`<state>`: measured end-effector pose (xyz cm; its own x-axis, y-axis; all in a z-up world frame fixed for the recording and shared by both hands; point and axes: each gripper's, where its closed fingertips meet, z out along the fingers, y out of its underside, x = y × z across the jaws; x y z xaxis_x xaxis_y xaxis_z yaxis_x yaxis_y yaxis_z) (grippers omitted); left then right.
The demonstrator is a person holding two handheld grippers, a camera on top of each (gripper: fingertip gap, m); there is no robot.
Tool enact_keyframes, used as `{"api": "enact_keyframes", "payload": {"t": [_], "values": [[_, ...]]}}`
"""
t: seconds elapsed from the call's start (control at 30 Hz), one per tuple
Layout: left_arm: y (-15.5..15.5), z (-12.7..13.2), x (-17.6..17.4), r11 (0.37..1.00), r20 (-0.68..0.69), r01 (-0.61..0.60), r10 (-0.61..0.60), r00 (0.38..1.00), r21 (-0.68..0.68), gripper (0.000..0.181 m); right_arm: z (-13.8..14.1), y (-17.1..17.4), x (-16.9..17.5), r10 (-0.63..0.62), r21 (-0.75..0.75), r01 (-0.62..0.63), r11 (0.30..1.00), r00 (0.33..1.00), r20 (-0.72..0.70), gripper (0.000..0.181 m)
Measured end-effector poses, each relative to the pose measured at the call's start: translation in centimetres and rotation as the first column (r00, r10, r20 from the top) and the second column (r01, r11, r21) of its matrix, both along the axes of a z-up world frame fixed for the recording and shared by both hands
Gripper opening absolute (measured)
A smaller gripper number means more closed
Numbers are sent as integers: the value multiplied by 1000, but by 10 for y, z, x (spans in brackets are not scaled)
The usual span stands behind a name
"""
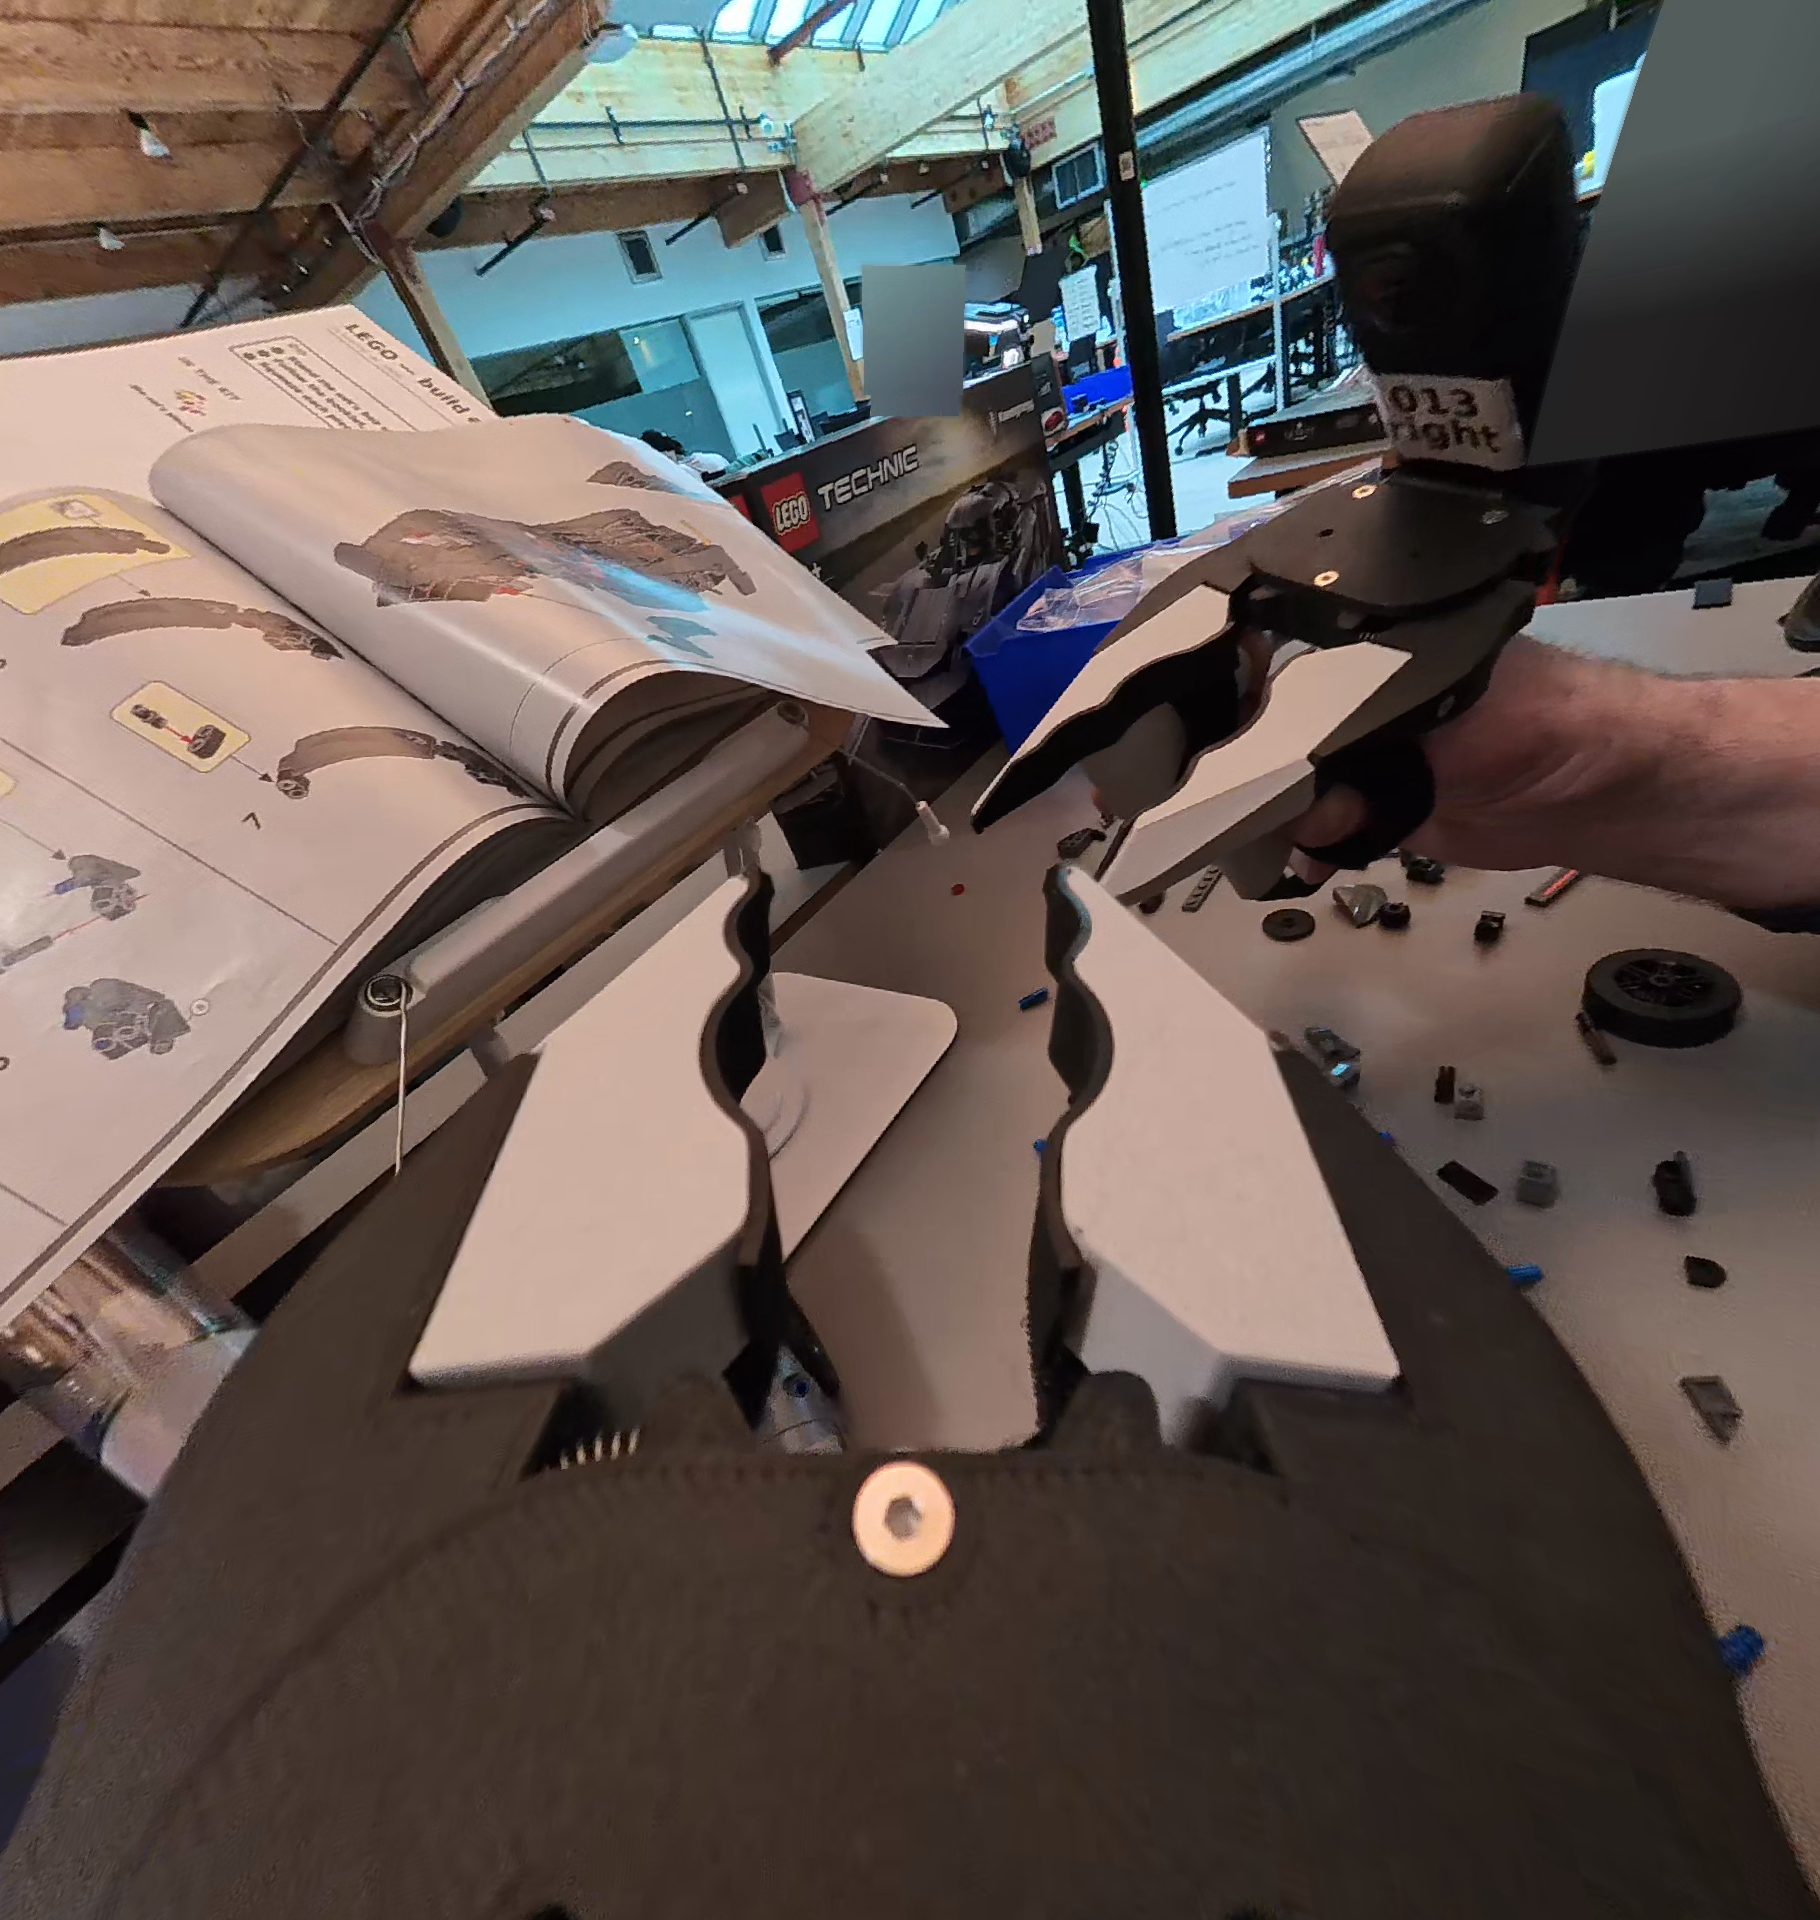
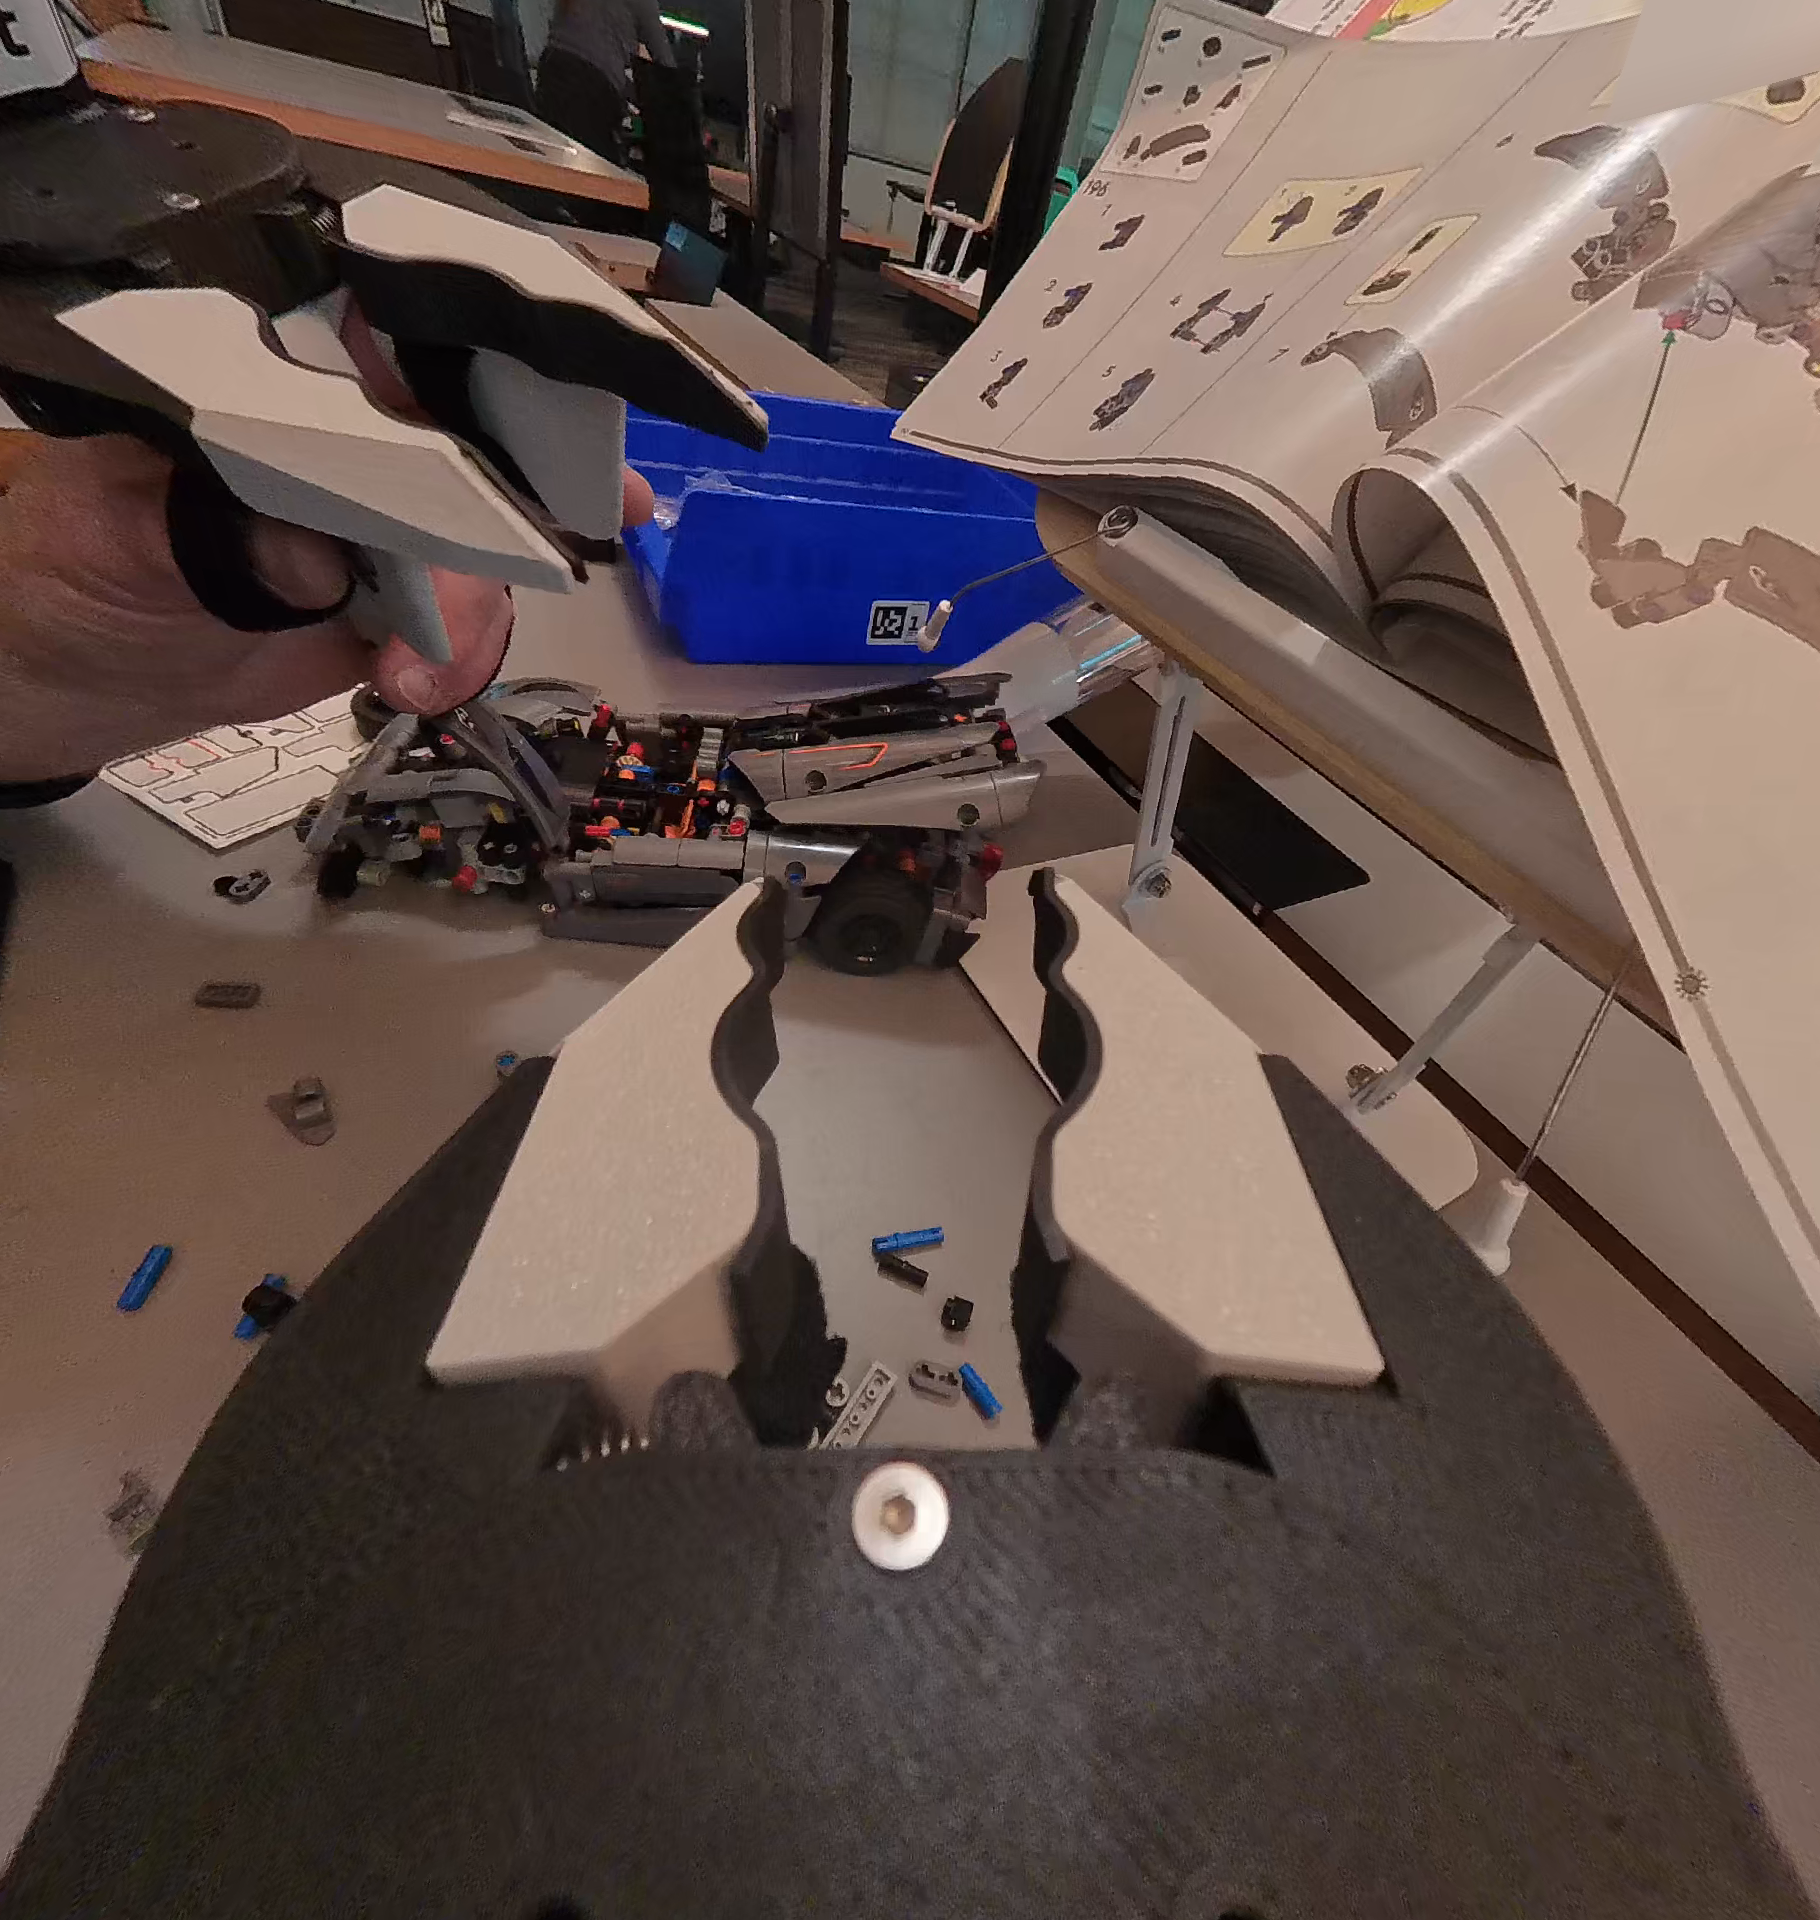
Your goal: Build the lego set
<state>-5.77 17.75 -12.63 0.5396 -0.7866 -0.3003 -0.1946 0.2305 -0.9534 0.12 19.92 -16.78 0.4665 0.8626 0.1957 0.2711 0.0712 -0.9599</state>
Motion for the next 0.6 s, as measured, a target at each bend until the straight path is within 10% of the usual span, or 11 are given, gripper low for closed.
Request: {"api": "enact_keyframes", "payload": {"t": [0.6], "values": [[66,17,47,979,-380,-126,180,907,163,56,0,3,4,-10,-15,9,1000,1000,-23,41]]}}
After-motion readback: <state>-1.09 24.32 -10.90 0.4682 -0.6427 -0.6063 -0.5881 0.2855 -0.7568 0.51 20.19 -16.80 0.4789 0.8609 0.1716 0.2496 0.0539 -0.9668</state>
